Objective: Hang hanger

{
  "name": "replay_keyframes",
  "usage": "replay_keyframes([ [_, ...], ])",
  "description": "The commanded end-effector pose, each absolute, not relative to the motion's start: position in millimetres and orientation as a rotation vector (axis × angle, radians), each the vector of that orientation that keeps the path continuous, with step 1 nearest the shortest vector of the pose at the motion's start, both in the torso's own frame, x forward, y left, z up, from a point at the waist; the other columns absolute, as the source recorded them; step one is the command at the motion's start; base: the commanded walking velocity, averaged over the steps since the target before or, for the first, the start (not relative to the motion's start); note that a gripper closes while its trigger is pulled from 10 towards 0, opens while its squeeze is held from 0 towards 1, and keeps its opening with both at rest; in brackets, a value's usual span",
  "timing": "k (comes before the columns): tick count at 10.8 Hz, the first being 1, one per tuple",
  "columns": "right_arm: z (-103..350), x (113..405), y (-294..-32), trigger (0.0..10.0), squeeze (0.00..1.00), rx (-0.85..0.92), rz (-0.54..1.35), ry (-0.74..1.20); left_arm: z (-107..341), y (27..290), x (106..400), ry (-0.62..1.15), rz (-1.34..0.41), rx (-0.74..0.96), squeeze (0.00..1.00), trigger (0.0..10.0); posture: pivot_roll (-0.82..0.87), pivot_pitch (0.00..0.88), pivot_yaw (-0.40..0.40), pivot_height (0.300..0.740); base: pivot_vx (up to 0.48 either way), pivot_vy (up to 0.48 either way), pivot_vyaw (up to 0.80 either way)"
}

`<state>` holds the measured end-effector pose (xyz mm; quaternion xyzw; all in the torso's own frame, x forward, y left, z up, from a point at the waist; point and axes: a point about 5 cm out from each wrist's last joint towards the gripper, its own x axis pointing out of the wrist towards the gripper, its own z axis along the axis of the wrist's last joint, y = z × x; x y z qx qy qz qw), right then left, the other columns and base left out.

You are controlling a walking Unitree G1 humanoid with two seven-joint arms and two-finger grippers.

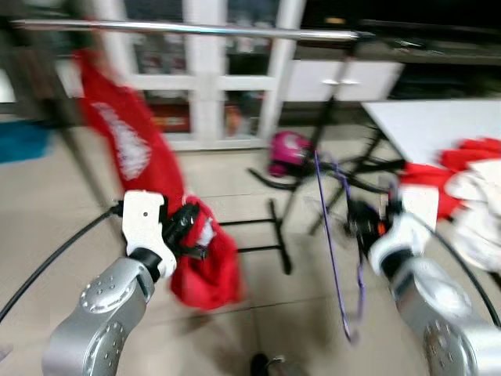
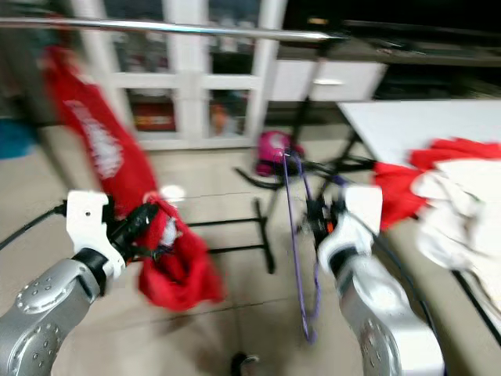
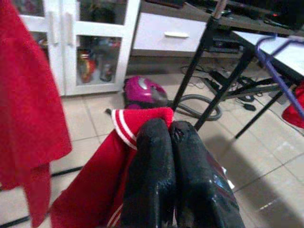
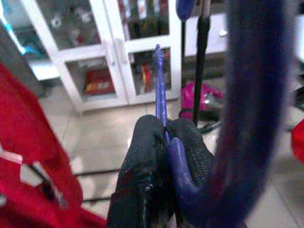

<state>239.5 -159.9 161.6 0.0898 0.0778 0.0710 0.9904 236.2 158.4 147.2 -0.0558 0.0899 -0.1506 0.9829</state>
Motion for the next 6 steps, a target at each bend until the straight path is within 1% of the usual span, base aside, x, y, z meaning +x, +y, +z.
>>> replay_keyframes([
  [1, 160.1, 243.1, -168.5, 10.0, 0.00, 0.170, 0.077, 0.157, 152.6, 157.6, 236.3, 0.135, -0.292, -0.116, 0.00, 10.0, 0.06, 0.076, -0.069, 0.740, 0.000, 0.000, -0.80],
  [2, 164.1, 251.2, -169.6, 10.0, 0.00, 0.184, 0.044, 0.136, 149.9, 154.4, 237.0, 0.139, -0.302, -0.116, 0.00, 10.0, 0.06, 0.062, -0.072, 0.740, 0.000, 0.000, -0.80],
  [3, 166.3, 257.6, -166.6, 10.0, 0.00, 0.178, 0.048, 0.130, 151.6, 150.4, 240.3, 0.129, -0.317, -0.124, 0.00, 10.0, 0.05, 0.062, -0.081, 0.740, 0.000, 0.000, -0.80],
  [4, 165.6, 270.2, -163.6, 10.0, 0.00, 0.149, 0.053, 0.135, 151.1, 149.4, 242.2, 0.126, -0.316, -0.125, 0.00, 10.0, 0.03, 0.070, -0.088, 0.740, 0.000, 0.000, -0.80],
  [5, 165.6, 275.5, -163.6, 10.0, 0.00, 0.146, 0.052, 0.136, 149.1, 149.5, 241.0, 0.133, -0.321, -0.124, 0.00, 10.0, 0.02, 0.067, -0.079, 0.740, 0.000, 0.000, -0.80],
  [6, 168.9, 289.1, -163.9, 10.0, 0.00, 0.144, 0.037, 0.129, 146.7, 146.8, 241.2, 0.141, -0.334, -0.121, 0.00, 10.0, 0.02, 0.066, -0.073, 0.740, 0.000, 0.000, -0.80],
])
